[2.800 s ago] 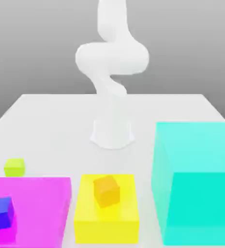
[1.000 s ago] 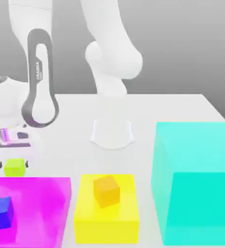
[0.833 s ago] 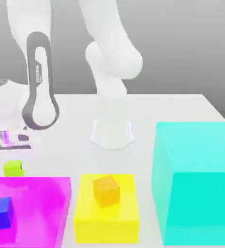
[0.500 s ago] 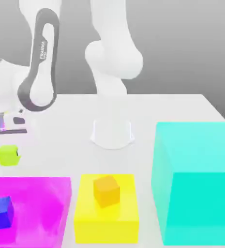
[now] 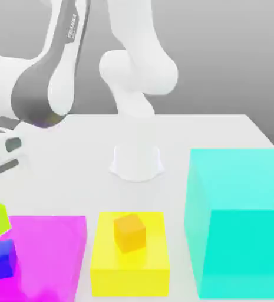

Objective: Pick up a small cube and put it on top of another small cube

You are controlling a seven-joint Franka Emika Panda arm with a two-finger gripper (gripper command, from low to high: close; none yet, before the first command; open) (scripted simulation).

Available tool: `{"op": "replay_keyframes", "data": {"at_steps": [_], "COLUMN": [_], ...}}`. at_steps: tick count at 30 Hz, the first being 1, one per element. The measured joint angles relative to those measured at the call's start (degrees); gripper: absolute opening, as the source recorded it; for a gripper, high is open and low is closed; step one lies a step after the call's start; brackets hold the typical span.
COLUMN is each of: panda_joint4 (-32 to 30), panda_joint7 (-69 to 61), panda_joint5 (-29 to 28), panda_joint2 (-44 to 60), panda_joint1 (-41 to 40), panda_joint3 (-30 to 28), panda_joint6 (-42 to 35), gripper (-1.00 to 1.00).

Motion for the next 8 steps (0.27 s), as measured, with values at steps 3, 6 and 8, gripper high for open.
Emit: {"op": "replay_keyframes", "data": {"at_steps": [3, 6, 8], "panda_joint4": [0.0, 0.0, 0.7], "panda_joint7": [0.0, 0.0, -0.7], "panda_joint5": [0.0, -0.1, 0.8], "panda_joint2": [0.0, 0.4, -2.6], "panda_joint1": [0.0, 0.1, -0.1], "panda_joint3": [0.0, 0.0, 0.3], "panda_joint6": [0.0, 0.3, -3.3], "gripper": [1.0, 1.0, 1.0]}}
